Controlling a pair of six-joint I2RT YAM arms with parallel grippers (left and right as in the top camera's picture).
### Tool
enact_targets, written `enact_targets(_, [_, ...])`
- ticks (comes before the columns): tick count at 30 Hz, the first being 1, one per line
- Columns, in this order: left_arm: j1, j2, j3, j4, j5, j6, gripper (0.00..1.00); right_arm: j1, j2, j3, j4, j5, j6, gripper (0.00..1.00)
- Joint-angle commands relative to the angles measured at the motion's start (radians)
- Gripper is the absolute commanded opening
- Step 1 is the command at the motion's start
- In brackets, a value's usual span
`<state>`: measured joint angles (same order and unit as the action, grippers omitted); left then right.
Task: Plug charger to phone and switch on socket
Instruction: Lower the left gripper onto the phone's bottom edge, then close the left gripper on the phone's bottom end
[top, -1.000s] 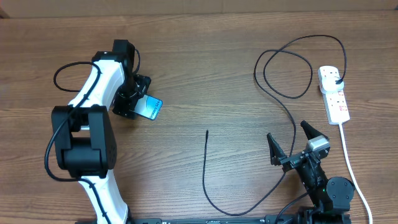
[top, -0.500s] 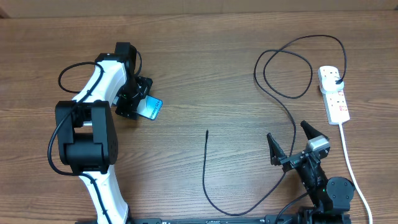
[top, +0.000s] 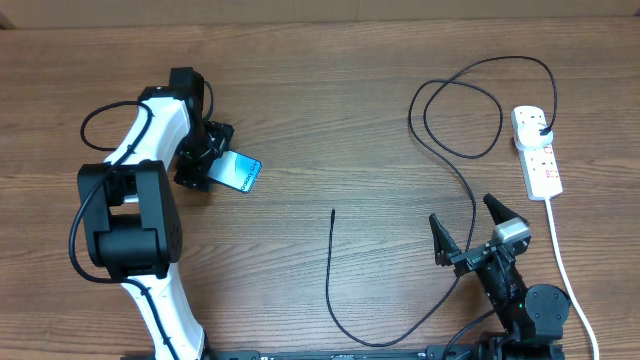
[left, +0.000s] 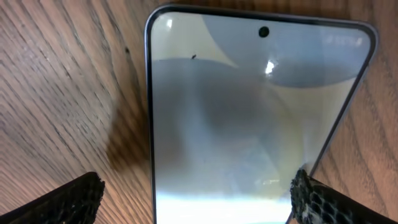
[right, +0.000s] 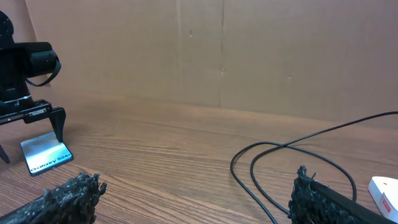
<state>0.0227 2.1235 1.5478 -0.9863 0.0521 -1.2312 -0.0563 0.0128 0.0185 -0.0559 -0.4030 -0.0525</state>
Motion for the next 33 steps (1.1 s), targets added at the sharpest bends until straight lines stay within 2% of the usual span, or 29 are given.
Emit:
enact_targets(1, [0.000,0.012,-0.009,0.001,-0.003,0.027,1.00,0.008,-0.010,-0.011,0.001,0.010,0.000,1.00])
enact_targets(33, [-0.006,0.015,-0.016,0.048,0.020,0.027,1.00,0.008,-0.010,-0.011,0.001,0.010,0.000,1.00])
